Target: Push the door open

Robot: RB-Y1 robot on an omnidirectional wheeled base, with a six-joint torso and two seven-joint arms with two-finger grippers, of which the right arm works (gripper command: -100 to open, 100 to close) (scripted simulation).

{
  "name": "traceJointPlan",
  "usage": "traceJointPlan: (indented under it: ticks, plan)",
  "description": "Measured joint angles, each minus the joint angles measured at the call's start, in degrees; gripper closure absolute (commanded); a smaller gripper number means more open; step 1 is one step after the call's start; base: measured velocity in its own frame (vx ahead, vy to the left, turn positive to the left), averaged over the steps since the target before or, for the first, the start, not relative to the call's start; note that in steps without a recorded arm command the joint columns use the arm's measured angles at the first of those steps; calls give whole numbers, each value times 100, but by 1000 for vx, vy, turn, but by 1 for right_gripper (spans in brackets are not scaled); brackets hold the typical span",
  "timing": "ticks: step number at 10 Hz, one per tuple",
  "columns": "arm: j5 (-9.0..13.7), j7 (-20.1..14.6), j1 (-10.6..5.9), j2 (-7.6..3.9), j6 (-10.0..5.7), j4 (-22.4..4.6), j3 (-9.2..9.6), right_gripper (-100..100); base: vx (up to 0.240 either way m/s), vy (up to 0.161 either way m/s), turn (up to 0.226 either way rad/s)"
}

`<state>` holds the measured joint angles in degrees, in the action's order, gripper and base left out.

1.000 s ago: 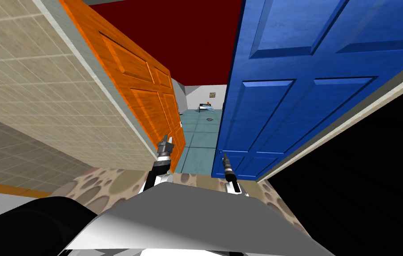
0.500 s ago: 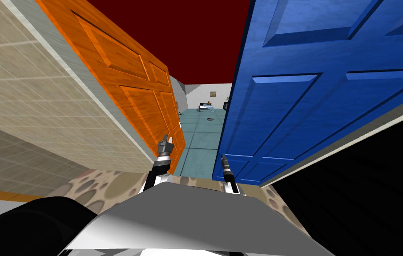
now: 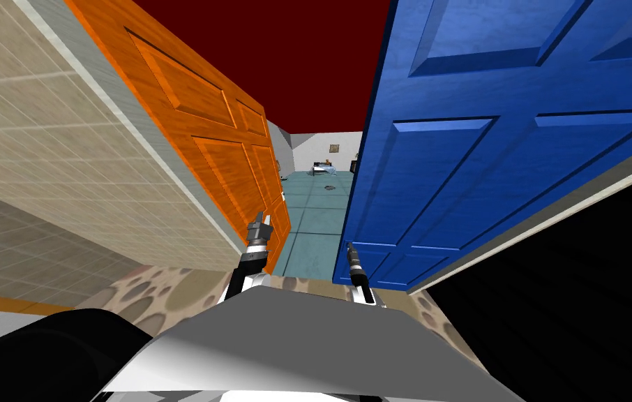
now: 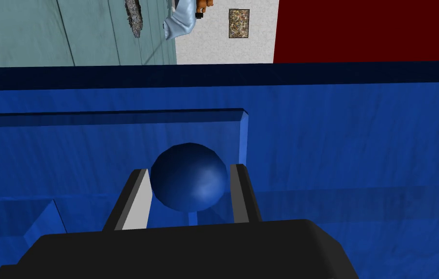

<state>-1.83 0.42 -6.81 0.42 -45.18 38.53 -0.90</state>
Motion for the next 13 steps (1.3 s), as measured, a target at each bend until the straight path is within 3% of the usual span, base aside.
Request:
traceJointPlan:
  ticks: [1,3,4,7,8,9,13]
  plan:
    - [25,14,-81,-34,-71,-199,-37,100,124,45,-29]
    - [32,19,48,-84,28,-7,-47,100,155,56,-21]
    - [62,20,-46,-141,-49,-172,-94,100,115,31,-19]
    - [112,29,-11,-252,-4,-48,-181,100,174,49,-68]
    - [157,72,-61,-288,-26,-128,-271,100,189,39,-98]
    - [190,107,-39,-320,13,-43,-334,-100,-37,49,-44]
    - [214,62,-31,-318,42,-3,-315,-100,-182,54,-22]
